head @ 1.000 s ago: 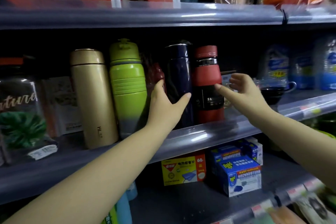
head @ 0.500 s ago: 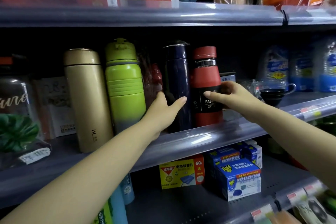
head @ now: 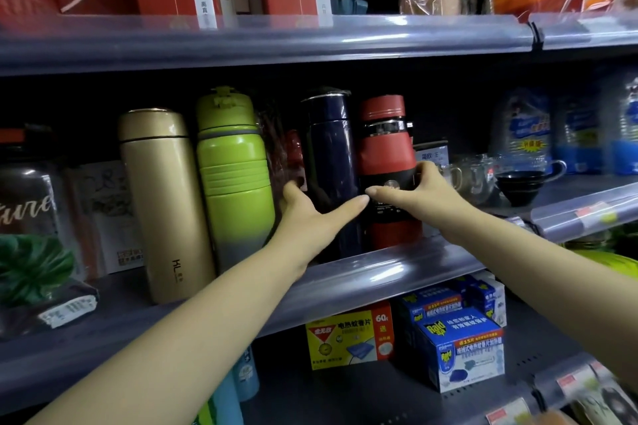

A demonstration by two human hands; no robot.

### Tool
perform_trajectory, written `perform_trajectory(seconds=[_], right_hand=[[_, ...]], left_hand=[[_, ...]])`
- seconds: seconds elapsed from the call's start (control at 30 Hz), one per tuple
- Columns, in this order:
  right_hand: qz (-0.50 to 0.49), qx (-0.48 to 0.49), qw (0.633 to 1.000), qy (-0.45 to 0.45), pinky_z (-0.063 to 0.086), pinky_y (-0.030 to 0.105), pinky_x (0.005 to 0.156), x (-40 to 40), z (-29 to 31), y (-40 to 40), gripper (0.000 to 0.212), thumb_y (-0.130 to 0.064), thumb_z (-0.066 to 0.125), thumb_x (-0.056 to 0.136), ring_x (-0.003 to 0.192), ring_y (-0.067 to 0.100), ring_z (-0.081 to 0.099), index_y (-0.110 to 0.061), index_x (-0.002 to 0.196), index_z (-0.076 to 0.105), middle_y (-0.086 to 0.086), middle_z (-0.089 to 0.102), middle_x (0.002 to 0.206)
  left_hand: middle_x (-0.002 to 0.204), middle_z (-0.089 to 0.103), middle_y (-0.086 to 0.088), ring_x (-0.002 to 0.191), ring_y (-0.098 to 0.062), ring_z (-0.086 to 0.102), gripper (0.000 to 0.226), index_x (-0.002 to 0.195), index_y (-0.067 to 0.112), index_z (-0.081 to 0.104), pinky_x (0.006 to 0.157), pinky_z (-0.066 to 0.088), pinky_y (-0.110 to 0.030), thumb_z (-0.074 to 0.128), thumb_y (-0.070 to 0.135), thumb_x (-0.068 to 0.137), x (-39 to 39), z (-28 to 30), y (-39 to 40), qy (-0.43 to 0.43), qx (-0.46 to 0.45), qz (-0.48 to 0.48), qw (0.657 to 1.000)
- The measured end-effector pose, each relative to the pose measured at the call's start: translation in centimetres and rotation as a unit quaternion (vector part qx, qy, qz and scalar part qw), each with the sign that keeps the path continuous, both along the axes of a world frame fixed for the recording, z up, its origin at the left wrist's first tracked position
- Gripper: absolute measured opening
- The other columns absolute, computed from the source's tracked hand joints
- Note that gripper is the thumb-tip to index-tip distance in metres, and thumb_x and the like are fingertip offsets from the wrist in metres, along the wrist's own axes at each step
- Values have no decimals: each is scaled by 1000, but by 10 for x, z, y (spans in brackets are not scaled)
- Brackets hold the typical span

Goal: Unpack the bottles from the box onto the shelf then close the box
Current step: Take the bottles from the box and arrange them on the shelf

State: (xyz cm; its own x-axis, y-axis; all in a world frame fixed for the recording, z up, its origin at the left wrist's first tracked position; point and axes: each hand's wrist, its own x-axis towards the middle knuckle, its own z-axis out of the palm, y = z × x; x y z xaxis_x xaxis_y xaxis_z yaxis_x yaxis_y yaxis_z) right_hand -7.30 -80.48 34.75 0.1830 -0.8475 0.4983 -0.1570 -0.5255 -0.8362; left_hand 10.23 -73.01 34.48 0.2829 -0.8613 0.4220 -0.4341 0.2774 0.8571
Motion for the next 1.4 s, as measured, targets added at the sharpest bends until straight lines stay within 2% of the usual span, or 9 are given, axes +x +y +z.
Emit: perform_trajectory(seconds=[0.23,0.33,0.4,0.5,0.73,0.97,1.1,1.23,1.4], right_hand=[[64,13,998,-12,48,28,89,-7,-7,0,69,-45,80,68,106,11,60,-20,124,48,-3,63,115],[95,6,995,-10,46,25,86,-11,-5,-1,54,-36,77,74,105,12,61,-22,120,52,-2,64,113],[103,11,995,-8,47,26,87,-12,-2,-3,47,-32,76,75,104,12,62,-23,117,55,-2,66,111],[129,27,991,-12,47,36,98,-12,-2,-6,42,-27,74,78,108,16,63,-22,116,58,1,68,114],[209,92,973,-17,47,41,98,-21,2,-16,35,-25,68,72,109,21,59,-18,106,63,3,65,106],[179,52,982,39,45,30,93,-25,-1,-21,13,-19,59,89,104,13,58,-22,102,59,-2,64,103],[150,47,984,88,42,31,96,-27,-2,-25,59,-48,73,65,114,11,55,-26,114,49,-2,60,119],[147,27,984,95,46,28,93,-23,-4,-22,85,-49,75,59,111,12,59,-22,131,40,-2,61,121],[149,6,985,88,46,22,89,-22,-4,-18,39,-27,64,83,106,9,60,-19,119,53,2,64,116]], left_hand=[[142,40,-3,127,-17,40,90,142,10,21,101,35,-27,76,40,77,10,2,-5,-38,-2,26,999],[114,51,8,115,-14,46,37,112,24,44,87,41,-22,69,29,86,24,4,-8,-18,41,-31,999],[128,49,7,128,-16,43,57,124,21,40,98,39,-26,75,34,80,26,6,-8,13,51,-73,996],[139,25,12,133,-7,24,124,150,13,-8,108,23,-25,79,49,68,14,4,-8,8,39,-80,996],[142,49,0,127,-16,47,76,138,12,34,110,35,-34,74,38,79,23,1,-10,-63,21,-31,997],[142,47,4,127,-13,44,73,141,13,31,108,35,-31,68,41,84,22,-3,-5,-82,10,-48,995],[147,36,1,123,-7,33,82,148,9,14,99,28,-23,62,39,89,18,-4,-2,-96,14,-38,995],[153,34,-1,136,-13,33,82,149,10,17,102,26,-22,60,44,89,16,-7,0,-110,10,-11,994],[137,53,-3,126,-21,50,66,136,11,42,105,41,-36,61,50,85,14,-8,4,-150,1,33,988]])
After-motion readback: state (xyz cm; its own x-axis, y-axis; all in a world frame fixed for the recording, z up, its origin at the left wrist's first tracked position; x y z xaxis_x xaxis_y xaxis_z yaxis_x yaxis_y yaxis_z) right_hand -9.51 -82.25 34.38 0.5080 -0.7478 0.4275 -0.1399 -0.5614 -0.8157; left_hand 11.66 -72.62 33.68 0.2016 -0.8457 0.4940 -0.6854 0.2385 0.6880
